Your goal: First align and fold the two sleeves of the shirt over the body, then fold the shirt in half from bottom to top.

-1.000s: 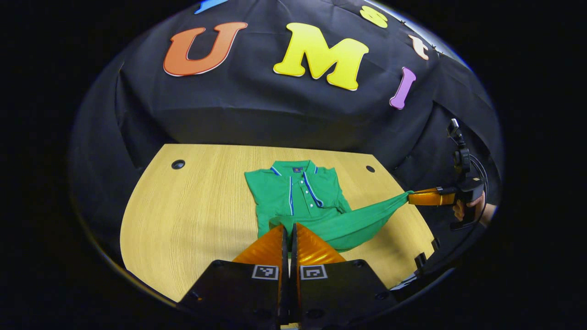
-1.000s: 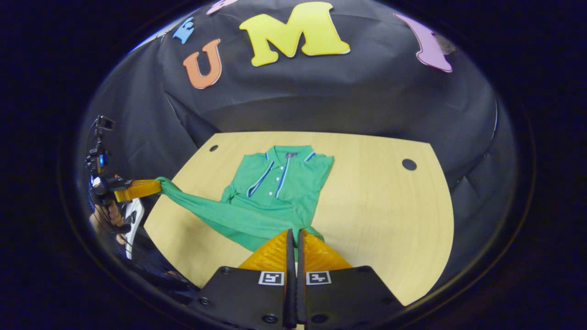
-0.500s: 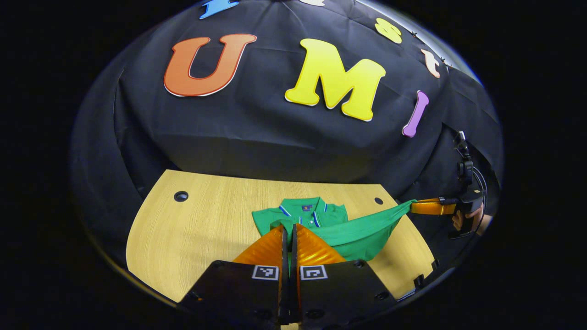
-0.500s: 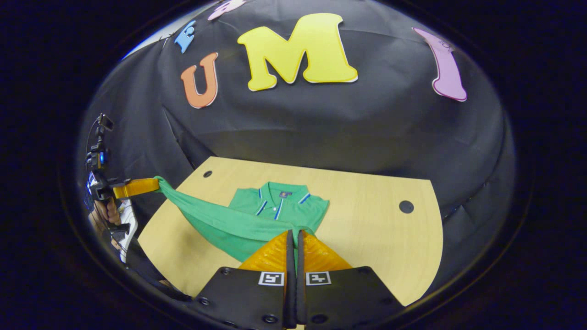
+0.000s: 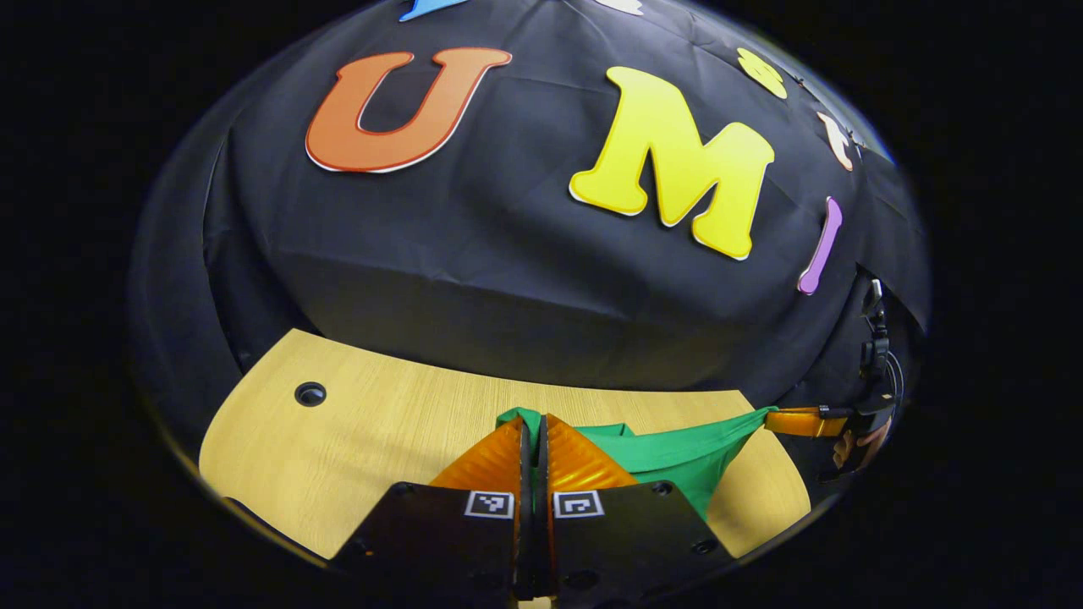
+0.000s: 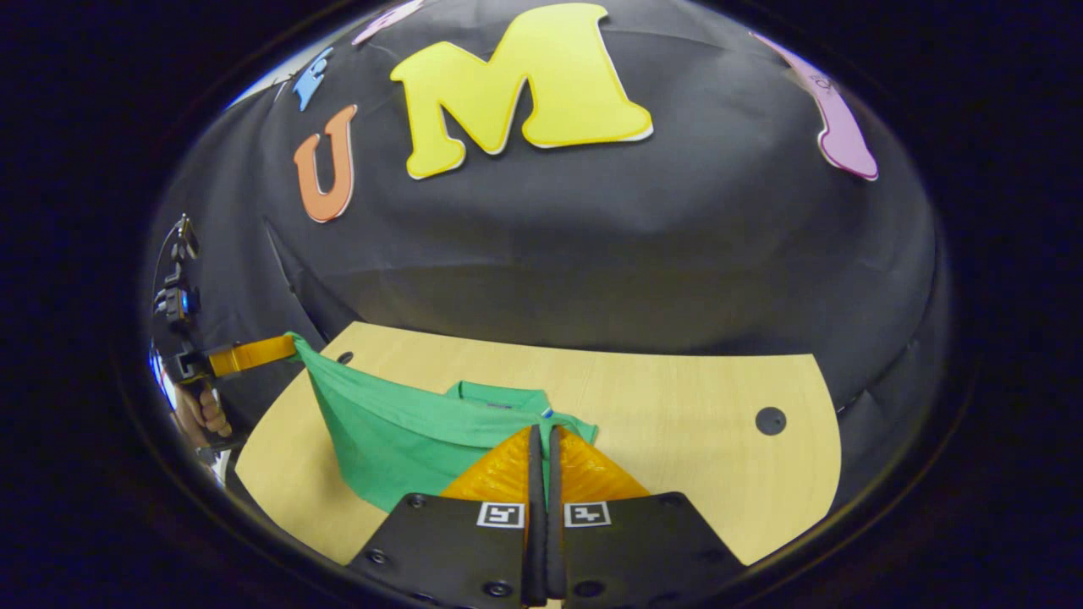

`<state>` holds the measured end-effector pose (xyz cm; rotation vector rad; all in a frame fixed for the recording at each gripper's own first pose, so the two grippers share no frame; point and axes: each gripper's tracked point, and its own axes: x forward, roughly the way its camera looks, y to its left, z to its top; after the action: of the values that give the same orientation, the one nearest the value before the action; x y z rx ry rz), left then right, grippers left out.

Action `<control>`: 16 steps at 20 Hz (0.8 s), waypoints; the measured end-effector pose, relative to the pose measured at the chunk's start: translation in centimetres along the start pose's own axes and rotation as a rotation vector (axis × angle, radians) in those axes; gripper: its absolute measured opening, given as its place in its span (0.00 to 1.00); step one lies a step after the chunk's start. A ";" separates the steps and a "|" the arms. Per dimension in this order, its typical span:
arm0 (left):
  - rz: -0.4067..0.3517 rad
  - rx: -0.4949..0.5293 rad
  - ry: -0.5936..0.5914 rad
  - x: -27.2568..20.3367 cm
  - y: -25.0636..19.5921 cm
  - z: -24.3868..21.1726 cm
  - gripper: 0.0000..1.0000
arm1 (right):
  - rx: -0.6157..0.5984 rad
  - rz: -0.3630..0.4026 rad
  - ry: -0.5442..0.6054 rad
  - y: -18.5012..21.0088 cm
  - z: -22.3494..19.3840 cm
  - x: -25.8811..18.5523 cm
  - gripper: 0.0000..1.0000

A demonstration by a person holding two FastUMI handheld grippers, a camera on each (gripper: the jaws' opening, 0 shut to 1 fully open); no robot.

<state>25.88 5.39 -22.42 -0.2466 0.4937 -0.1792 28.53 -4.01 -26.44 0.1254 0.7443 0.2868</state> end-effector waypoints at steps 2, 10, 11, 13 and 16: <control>0.031 0.001 0.013 2.4 1.3 -1.4 0.04 | 0.001 -0.024 -0.017 -1.1 -0.1 2.6 0.03; 0.167 0.053 0.082 11.6 6.7 -8.1 0.04 | -0.008 -0.060 0.051 -4.0 -5.3 13.2 0.02; 0.178 0.061 0.112 12.1 7.2 -9.3 0.04 | -0.013 -0.069 0.062 -4.2 -5.8 13.9 0.02; 0.189 0.071 0.153 13.1 7.3 -11.2 0.04 | -0.019 -0.097 0.071 -4.6 -6.3 14.8 0.00; 0.195 0.108 0.175 13.8 7.0 -11.8 0.09 | -0.024 -0.114 0.064 -4.6 -6.5 15.3 0.04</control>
<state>32.84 6.68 -40.59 -0.0760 0.6758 -0.0369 35.81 -3.68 -42.08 0.0506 0.8079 0.1920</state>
